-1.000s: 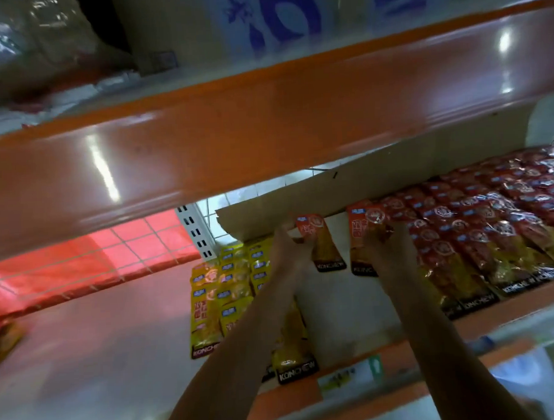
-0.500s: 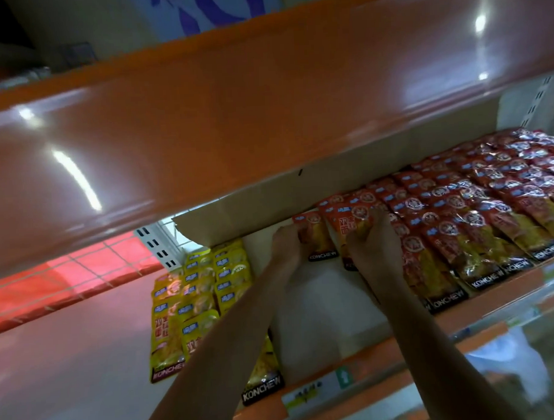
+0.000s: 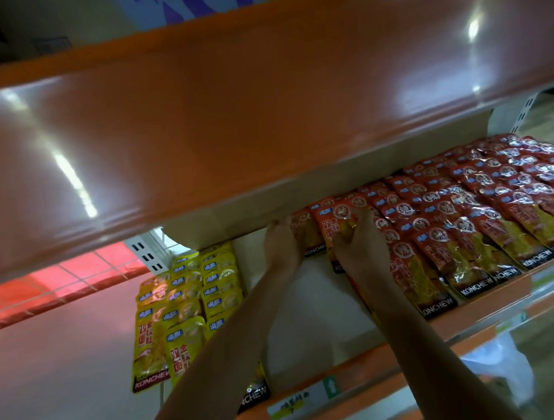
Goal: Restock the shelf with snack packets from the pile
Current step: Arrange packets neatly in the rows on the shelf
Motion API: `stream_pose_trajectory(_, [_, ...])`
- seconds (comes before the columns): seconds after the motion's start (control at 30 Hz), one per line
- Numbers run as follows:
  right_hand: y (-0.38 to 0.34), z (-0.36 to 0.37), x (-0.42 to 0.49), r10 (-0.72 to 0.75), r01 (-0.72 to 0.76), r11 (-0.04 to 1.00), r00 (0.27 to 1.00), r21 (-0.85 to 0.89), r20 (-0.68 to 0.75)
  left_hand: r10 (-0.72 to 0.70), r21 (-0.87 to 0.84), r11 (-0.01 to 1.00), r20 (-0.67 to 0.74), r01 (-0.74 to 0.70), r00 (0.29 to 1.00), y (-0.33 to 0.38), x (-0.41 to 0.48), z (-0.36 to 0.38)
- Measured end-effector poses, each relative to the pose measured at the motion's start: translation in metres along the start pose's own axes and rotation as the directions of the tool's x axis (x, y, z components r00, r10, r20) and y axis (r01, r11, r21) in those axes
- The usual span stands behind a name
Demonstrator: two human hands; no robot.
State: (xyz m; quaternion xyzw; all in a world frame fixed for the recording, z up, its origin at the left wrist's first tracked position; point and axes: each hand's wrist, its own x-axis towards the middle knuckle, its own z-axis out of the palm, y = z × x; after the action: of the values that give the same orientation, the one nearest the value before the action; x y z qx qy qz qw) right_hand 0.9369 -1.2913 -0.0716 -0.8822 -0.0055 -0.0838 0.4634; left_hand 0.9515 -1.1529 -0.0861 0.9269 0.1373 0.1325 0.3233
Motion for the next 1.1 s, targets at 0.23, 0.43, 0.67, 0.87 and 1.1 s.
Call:
stream_pose_trajectory(0.23, [-0.01, 0.015, 0.008, -0.083, 0.089, 0.995, 0.99, -0.053, 0.11, -0.217, -0.694, 0.661, 0.187, 0.286, 0.958, 0.018, -0.023, -0.004])
stream_pose_trajectory(0.43, [0.001, 0.011, 0.008, -0.204, 0.22, 0.957, 0.974, -0.191, 0.1, -0.429, -0.572, 0.738, 0.01, 0.357, 0.903, -0.004, -0.013, -0.007])
stream_pose_trajectory(0.67, [0.012, 0.014, 0.009, -0.193, 0.243, 0.922, 0.964, -0.302, 0.185, -0.367, -0.361, 0.866, 0.011, 0.346, 0.93, -0.004, -0.009, -0.001])
stream_pose_trajectory(0.87, [0.016, 0.014, 0.01, -0.183, 0.237, 0.92, 0.964, -0.313, 0.193, -0.348, -0.261, 0.904, 0.013, 0.34, 0.937, -0.002, -0.001, 0.003])
stream_pose_trajectory(1.1, [0.013, 0.012, 0.008, -0.193, 0.248, 0.922, 0.96, -0.298, 0.203, -0.316, -0.036, 0.948, 0.034, 0.317, 0.948, 0.001, 0.01, 0.004])
